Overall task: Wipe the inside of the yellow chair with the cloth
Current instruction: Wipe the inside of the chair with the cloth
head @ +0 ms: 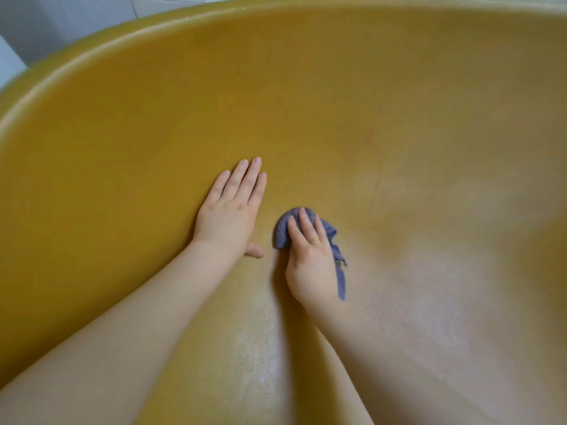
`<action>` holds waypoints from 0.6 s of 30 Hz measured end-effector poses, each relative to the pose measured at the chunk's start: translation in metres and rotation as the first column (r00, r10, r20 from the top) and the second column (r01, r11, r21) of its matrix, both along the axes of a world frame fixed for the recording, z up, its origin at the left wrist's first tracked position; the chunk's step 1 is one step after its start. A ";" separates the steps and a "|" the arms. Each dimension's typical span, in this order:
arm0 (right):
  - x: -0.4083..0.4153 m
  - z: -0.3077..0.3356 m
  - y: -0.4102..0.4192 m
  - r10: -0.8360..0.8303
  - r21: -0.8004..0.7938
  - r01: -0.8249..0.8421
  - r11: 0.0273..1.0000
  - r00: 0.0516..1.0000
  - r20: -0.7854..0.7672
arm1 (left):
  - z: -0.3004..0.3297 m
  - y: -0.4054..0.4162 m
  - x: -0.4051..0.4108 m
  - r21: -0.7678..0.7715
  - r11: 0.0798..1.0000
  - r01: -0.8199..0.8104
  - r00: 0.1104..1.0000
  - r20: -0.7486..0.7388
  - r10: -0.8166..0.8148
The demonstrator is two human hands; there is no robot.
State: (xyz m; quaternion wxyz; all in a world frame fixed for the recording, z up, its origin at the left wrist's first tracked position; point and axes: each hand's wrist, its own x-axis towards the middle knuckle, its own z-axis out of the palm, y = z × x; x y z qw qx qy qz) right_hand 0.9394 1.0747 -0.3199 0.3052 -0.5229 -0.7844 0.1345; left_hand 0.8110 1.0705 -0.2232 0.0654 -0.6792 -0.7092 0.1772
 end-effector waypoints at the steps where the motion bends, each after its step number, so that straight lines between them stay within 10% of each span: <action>1: -0.010 0.001 -0.006 0.029 -0.004 -0.030 1.000 0.999 -0.017 | -0.001 -0.001 0.001 0.008 1.000 -0.001 1.000 0.004 0.001; 8: 0.041 -0.002 0.035 0.316 0.135 -0.364 0.922 0.906 0.283 | -0.008 0.005 0.010 0.013 0.999 -0.037 0.999 0.011 0.037; 18: 0.061 -0.008 0.053 -0.126 0.136 0.110 0.985 0.986 0.113 | -0.011 0.008 0.015 0.018 0.999 -0.035 0.999 0.041 0.034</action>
